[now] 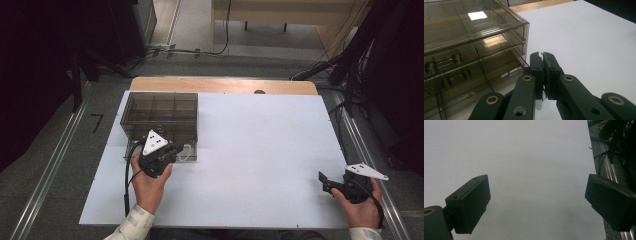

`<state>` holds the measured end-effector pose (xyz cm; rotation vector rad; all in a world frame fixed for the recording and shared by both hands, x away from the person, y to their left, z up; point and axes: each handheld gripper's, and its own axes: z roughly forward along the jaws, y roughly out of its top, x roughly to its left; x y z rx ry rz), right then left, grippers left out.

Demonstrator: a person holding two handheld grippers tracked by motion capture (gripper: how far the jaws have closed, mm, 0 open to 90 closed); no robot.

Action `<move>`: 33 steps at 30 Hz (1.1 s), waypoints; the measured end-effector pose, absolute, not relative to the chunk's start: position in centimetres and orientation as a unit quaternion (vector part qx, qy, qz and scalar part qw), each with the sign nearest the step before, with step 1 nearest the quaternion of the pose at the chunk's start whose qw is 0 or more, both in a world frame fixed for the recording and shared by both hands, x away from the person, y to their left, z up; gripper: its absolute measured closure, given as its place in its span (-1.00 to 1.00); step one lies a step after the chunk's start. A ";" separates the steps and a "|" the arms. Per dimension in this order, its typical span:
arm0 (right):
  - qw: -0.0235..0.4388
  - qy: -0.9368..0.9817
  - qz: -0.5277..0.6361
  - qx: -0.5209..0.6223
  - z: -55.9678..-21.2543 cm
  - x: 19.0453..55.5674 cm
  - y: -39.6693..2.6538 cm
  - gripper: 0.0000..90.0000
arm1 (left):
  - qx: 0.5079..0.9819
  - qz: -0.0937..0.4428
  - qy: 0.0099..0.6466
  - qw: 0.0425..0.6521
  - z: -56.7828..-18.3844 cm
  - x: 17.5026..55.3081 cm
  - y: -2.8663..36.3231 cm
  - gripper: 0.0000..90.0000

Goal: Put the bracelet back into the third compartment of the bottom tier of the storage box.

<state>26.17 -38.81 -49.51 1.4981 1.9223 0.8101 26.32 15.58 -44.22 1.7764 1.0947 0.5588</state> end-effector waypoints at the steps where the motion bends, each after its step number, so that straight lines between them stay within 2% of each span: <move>1: 0.283 0.718 0.303 0.560 -49.5 26.2 -38.8 -0.90 | 0.725 0.230 0.447 0.471 -44.3 26.4 15.6 0.95; 18: 0.282 0.719 0.302 0.559 -49.5 26.2 -38.8 -0.90 | 0.715 0.228 0.462 0.472 -44.4 28.1 15.7 0.95; 33: 0.282 0.719 0.302 0.559 -49.5 26.2 -38.8 -0.90 | 0.730 0.223 0.471 0.442 -45.7 29.4 15.4 0.95</move>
